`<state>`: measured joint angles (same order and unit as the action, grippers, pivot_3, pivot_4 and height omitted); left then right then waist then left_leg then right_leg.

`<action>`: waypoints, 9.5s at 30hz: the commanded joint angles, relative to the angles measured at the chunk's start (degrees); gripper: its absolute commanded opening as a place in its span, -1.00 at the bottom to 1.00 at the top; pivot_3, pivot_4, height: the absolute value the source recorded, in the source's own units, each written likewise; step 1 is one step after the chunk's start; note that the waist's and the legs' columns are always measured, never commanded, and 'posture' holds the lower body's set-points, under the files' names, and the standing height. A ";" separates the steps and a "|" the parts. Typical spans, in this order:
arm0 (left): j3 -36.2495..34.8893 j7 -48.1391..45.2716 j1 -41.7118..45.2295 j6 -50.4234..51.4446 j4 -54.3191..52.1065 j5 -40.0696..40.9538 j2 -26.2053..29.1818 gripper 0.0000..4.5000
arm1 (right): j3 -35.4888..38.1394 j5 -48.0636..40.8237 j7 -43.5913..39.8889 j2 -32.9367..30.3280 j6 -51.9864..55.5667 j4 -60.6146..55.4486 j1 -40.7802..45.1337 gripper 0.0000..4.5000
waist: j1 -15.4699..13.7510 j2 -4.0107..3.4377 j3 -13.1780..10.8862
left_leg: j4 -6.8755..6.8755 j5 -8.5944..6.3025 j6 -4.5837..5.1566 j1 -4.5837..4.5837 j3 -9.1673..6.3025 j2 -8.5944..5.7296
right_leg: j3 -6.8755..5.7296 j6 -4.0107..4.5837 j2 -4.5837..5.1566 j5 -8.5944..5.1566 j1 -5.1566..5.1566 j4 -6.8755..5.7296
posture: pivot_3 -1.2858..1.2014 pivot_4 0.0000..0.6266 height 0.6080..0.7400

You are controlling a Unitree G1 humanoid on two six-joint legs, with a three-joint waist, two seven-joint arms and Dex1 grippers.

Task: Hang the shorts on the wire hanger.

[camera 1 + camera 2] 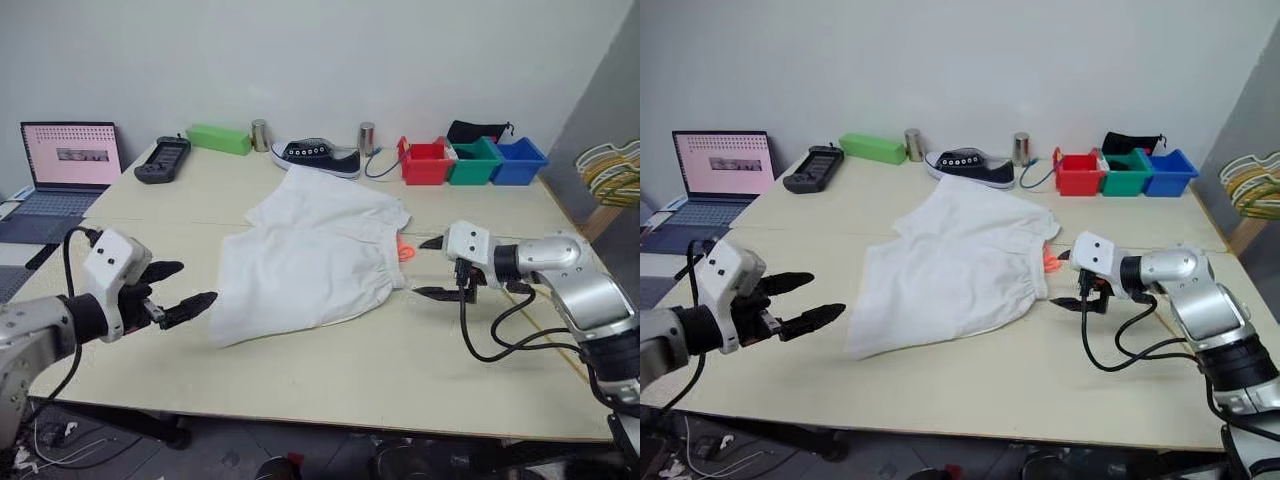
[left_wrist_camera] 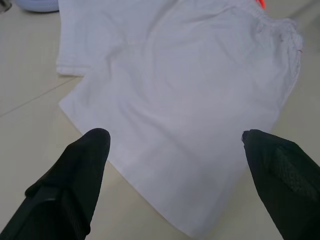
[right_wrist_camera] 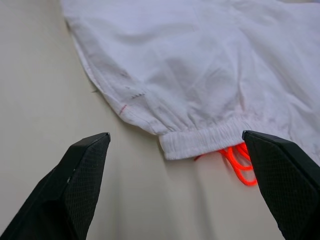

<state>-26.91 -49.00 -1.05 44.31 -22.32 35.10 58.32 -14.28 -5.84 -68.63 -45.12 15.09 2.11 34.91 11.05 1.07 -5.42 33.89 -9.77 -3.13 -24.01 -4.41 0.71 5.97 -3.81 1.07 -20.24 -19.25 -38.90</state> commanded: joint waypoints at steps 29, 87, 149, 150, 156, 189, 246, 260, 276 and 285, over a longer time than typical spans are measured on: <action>22.68 -1.44 -3.88 -24.49 8.38 -21.56 -5.55 1.00 | -11.69 18.35 0.81 13.46 -33.68 38.12 16.00 1.00 | -0.20 -0.10 -0.13 | 0.07 0.03 -0.01 0.13 -0.23 -0.05 | -0.26 0.17 -0.01 0.12 0.23 -0.18 | -0.03 -1.00 1.00; 27.05 -21.50 -2.04 -34.36 19.84 -25.38 1.56 -0.75 | -10.92 2.97 -20.41 -1.79 0.87 -14.55 -10.17 -0.39 | 0.01 -0.01 0.11 | 0.06 0.16 -0.20 1.12 -0.31 0.13 | -0.45 0.16 0.12 -0.34 1.02 -0.68 | -0.07 -0.97 1.00; 49.30 -8.14 41.90 -19.59 17.37 -20.95 -42.92 0.96 | 18.03 -1.57 11.43 -15.36 25.82 22.40 -23.34 -0.19 | 8.45 0.44 0.11 | 1.04 0.05 -0.08 0.26 -0.06 -0.15 | -0.18 -0.83 0.04 0.16 1.57 0.27 | -0.22 -0.90 1.00; 49.25 -8.22 41.85 -19.56 17.30 -20.96 -42.84 0.96 | 17.79 -1.68 11.12 -15.29 25.53 22.47 -23.14 -0.28 | 8.43 0.48 0.14 | 1.05 0.05 -0.08 0.26 -0.07 -0.15 | -0.20 -0.83 0.04 0.16 1.61 0.29 | -0.22 -0.90 1.00; 49.14 -8.47 42.47 -19.99 18.19 -21.21 -42.93 0.96 | 16.64 -1.23 11.07 -15.12 23.01 21.64 -22.57 -0.89 | 8.46 0.56 0.20 | 1.05 0.05 -0.08 0.25 -0.08 -0.14 | -0.22 -0.83 0.05 0.16 1.63 0.34 | -0.22 -0.90 1.00; 28.13 -24.09 56.66 -14.26 46.05 -13.84 -18.95 0.96 | -2.29 37.02 47.42 -4.39 -36.87 14.27 11.99 -0.99 | 10.59 -0.15 0.17 | 0.79 0.07 -0.08 0.03 -0.17 -0.20 | -0.35 -0.77 0.20 0.16 1.06 -0.13 | -0.19 -0.97 1.00; 39.51 -1.26 47.88 -47.56 48.80 -43.78 -20.51 -1.00 | 2.42 26.77 27.26 3.24 -24.27 4.49 8.98 0.38 | 9.87 -0.12 0.26 | 1.07 0.34 0.00 0.27 -0.41 -0.23 | -0.41 -0.53 0.24 0.30 1.11 -0.97 | -0.20 -0.99 1.00; 45.02 10.26 47.70 -61.41 39.64 -60.42 -20.10 -1.00 | -3.25 33.06 27.55 5.00 -21.56 16.51 13.43 1.00 | 9.48 -0.12 0.25 | 1.05 0.34 0.01 0.23 -0.39 -0.26 | -0.41 -0.54 0.28 0.30 1.07 -0.97 | -0.16 -0.97 1.00; 43.70 10.60 46.64 -58.23 35.95 -60.78 -21.72 -1.00 | -3.16 32.71 26.32 7.79 -18.38 18.82 14.38 1.00 | 9.29 -0.12 0.25 | 1.05 0.35 0.02 0.25 -0.41 -0.37 | -0.42 -0.55 0.25 0.30 1.08 -1.01 | -0.15 -0.96 1.00; 43.23 9.60 46.39 -57.54 35.73 -59.97 -22.28 -1.00 | -2.94 33.30 28.57 7.59 -20.67 18.92 14.96 0.24 | 9.29 -0.12 0.25 | 1.05 0.35 0.03 0.25 -0.42 -0.39 | -0.43 -0.55 0.25 0.30 1.08 -1.02 | -0.15 -0.96 1.00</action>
<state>18.22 -39.44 44.52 -13.80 15.81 -26.73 36.20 -18.59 27.53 -41.23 -36.99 -4.44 22.54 48.01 20.34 0.95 -5.17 34.94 -9.42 -3.10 -23.76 -4.85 0.32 5.53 -4.36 1.31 -19.94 -18.16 -39.92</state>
